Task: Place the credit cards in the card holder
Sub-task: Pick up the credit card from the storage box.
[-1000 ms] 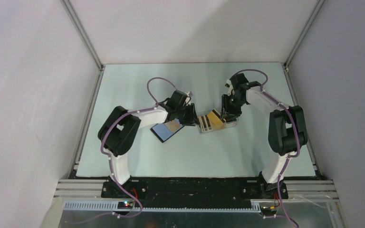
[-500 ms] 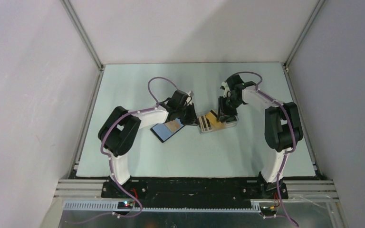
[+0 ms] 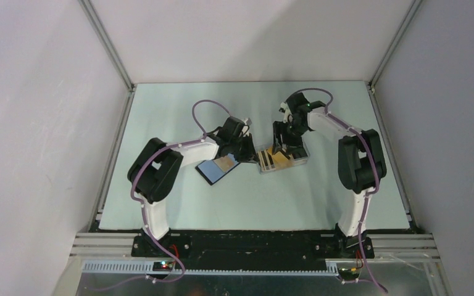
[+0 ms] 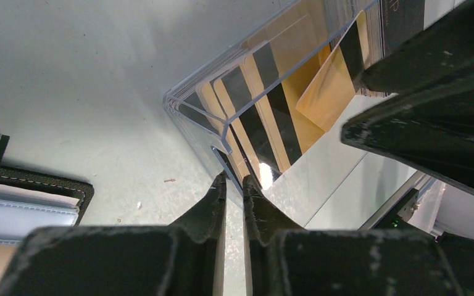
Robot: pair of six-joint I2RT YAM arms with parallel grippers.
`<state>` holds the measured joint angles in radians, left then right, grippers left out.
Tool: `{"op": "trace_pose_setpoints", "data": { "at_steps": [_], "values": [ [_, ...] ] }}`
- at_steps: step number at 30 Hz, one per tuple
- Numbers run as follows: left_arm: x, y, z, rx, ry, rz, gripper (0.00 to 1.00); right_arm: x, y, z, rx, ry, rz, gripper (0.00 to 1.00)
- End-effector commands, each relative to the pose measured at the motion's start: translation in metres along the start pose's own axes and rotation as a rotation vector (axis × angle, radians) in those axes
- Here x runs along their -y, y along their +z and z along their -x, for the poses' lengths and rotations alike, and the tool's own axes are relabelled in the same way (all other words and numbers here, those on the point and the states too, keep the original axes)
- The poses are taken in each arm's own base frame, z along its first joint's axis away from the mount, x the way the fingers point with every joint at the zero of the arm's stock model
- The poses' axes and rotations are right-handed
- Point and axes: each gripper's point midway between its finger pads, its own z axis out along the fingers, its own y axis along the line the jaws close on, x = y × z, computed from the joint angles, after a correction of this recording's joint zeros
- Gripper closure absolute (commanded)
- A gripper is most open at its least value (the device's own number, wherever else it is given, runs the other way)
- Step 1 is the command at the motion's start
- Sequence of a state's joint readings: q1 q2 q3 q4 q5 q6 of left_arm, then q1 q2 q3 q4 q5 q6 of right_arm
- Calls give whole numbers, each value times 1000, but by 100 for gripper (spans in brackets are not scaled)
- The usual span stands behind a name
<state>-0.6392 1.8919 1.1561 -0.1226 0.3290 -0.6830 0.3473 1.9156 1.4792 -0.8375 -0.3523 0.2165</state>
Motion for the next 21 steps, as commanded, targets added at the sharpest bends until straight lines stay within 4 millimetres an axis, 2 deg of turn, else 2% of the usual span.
{"op": "trace_pose_setpoints", "data": {
  "at_steps": [1, 4, 9, 14, 21],
  "values": [
    [-26, 8, -15, -54, 5, 95, 93, -4, 12, 2, -36, -15, -20, 35],
    [-27, 8, -16, -57, 5, 97, 93, -6, 18, 2, -45, -37, -44, 33],
    [-27, 9, -16, -59, 6, 96, 93, -3, 18, 8, -17, -90, -128, 29],
    [-27, 9, -17, -60, 6, 96, 93, -7, 21, 8, -28, -111, -117, 29],
    [-28, 9, -17, -62, 7, 97, 93, 5, 23, 9, -20, -122, -202, 29]
  ]
}}
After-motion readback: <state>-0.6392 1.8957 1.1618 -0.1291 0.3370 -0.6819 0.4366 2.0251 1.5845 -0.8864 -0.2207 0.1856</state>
